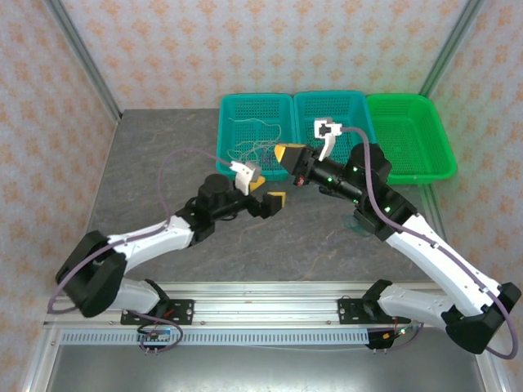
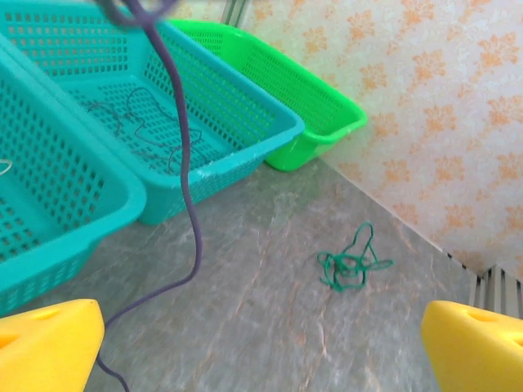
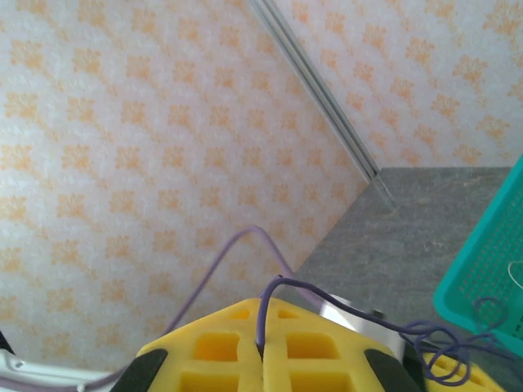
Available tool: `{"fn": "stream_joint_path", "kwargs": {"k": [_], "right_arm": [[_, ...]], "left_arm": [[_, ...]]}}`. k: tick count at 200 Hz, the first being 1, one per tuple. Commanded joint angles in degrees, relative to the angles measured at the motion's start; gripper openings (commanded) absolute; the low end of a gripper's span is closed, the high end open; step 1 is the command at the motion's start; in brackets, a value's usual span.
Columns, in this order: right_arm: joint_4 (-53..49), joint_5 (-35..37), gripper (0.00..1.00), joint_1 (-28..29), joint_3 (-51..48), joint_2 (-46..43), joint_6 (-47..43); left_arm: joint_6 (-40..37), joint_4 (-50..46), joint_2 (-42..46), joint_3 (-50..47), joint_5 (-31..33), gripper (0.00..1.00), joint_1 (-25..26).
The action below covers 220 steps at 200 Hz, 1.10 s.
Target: Untangle the cables
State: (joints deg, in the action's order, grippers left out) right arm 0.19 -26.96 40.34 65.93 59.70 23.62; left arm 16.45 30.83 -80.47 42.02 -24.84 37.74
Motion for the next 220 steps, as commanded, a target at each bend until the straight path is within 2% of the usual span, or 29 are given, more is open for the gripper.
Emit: {"fn": "stream_joint_path", "kwargs": {"k": [1, 14, 28, 45, 59, 65, 89, 112, 154, 181, 205, 220], "right_arm": [[8.02, 2.42, 0.00, -0.35, 1.37, -2.15, 5.69], [9.73, 3.93, 0.00, -0.34, 0.97, -2.87, 6.98], [9.22, 6.13, 0.00, -0.34, 1.21, -3.98, 6.92], [7.34, 9.37, 0.00, -0.35, 1.30, -5.53, 6.94], [4.56, 12.71, 0.00, -0.35, 1.64, -6.84, 6.79], [3.50, 14.34, 0.00, -0.37, 1.54, -7.46, 6.63], [-0.60, 23.22, 0.00, -0.86, 1.27, -10.61, 6.06], [-4.73, 31.23, 0.00, -3.34, 1.82, -13.94, 5.97], [-7.51, 40.31, 0.00, -8.57, 2.57, -18.32, 5.50], [-8.70, 47.65, 0.00, -9.28, 4.08, -18.87, 0.54], [-7.31, 52.41, 0.00, -9.48, 5.02, -17.60, -4.06], [-6.73, 51.81, 0.00, -10.09, 6.71, -15.32, -5.49]], "left_arm": [[7.63, 8.21, -7.12, 3.59, 8.56, 0.98, 0.85], [10.64, 14.72, -12.03, 4.68, 11.93, 0.87, 0.85], [12.06, 17.03, -15.58, 6.57, 15.37, 0.68, 0.77], [12.72, 18.44, -17.45, 8.46, 15.86, 0.38, 0.68], [12.83, 17.68, -17.46, 9.41, 14.86, 0.09, 0.74], [12.83, 16.88, -17.17, 9.56, 14.57, 0.00, 0.76], [11.46, 9.46, -14.26, 8.16, 16.40, 0.00, 0.67], [10.96, 1.06, -9.15, 2.84, 23.53, 0.00, -0.01], [15.93, -7.21, 0.81, -9.93, 30.09, 0.00, -5.34], [17.33, -15.71, 8.45, -15.37, 36.01, 0.00, -8.62], [18.96, -21.36, 13.31, -18.08, 37.43, 0.00, -13.57], [18.52, -22.36, 14.98, -18.79, 34.81, 0.00, -16.15]]}}
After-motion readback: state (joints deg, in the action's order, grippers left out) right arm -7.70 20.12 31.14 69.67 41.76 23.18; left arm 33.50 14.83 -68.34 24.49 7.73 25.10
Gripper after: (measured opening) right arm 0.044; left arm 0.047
